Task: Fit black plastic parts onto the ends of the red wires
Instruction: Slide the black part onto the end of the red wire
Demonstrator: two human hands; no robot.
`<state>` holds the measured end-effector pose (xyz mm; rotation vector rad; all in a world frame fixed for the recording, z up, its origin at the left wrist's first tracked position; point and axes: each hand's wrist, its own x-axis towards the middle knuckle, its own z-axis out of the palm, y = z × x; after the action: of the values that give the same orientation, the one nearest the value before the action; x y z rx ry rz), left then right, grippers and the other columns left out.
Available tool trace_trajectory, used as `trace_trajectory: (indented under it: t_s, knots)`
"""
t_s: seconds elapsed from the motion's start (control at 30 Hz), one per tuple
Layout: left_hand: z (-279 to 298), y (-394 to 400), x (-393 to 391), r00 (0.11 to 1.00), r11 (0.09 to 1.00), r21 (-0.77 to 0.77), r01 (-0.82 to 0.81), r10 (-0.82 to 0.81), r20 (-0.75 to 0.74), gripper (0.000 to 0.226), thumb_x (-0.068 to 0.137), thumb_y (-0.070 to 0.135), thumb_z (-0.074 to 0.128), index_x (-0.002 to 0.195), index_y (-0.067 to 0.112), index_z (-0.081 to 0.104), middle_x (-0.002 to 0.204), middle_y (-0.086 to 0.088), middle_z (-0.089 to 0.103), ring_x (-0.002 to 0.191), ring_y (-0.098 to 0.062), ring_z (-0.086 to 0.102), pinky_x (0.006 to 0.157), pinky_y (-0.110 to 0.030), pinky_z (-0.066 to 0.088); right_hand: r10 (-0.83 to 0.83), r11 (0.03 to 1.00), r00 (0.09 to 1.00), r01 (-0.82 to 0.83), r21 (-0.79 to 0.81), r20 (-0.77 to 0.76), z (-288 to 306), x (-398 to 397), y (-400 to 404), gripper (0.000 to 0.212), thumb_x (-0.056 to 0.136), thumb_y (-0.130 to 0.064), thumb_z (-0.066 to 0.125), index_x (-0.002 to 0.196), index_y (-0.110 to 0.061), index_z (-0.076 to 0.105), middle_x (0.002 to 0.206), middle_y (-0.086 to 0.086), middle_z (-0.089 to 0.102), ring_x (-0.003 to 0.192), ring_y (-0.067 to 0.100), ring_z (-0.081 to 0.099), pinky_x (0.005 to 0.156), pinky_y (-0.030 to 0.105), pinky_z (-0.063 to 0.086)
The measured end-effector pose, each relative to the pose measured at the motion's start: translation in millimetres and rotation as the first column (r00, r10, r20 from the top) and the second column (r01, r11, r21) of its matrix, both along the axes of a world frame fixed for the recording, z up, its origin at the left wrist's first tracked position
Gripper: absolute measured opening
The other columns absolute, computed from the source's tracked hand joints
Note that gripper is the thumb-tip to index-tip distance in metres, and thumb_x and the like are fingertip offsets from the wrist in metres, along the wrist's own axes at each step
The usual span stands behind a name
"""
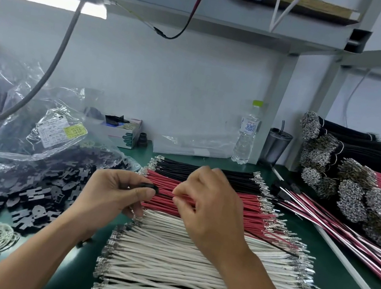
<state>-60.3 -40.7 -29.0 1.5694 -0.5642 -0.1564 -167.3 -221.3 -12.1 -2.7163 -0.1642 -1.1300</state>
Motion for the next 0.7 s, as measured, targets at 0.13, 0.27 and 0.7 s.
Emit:
trace_trajectory:
  t_s: [0.13,0.27,0.7]
  knots:
    - [-4,0,2,1.0,0.998,0.053,-0.018,0.017,0.021,0.009,0.078,0.008,0.085,0.082,0.016,0.083,0.068,-0.018,0.074,0.051,-0.02,0.066,0.048,-0.024,0.056,-0.036,0.997,0.949,0.012,-0.08,-0.314,-18,6,9,0.019,0.089,-0.045,0.064,0.101,-0.032,0.072,0.093,-0.014,0.059,0.088,0.009,0.043,0.065,0.03,0.035]
    - [-6,0,4,0.998,0.997,0.067,-0.045,0.042,0.047,0.011,0.078,0.012,0.085,0.083,0.021,0.083,0.068,-0.014,0.075,0.051,-0.02,0.068,0.05,-0.025,0.058,-0.03,0.999,0.94,0.02,-0.033,-0.339,-21,11,14,0.011,0.091,-0.038,0.066,0.095,-0.033,0.074,0.093,-0.015,0.063,0.089,0.008,0.047,0.066,0.029,0.033]
    - [-2,7,11,0.995,0.996,-0.058,-0.073,0.069,-0.065,0.016,0.072,0.01,0.086,0.087,0.015,0.084,0.07,-0.018,0.076,0.052,-0.017,0.069,0.053,-0.022,0.058,0.096,0.922,0.959,0.015,0.388,-0.266,-16,5,-2,0.006,0.083,-0.032,0.076,0.079,-0.034,0.072,0.078,-0.024,0.068,0.079,-0.004,0.063,0.072,0.024,0.053]
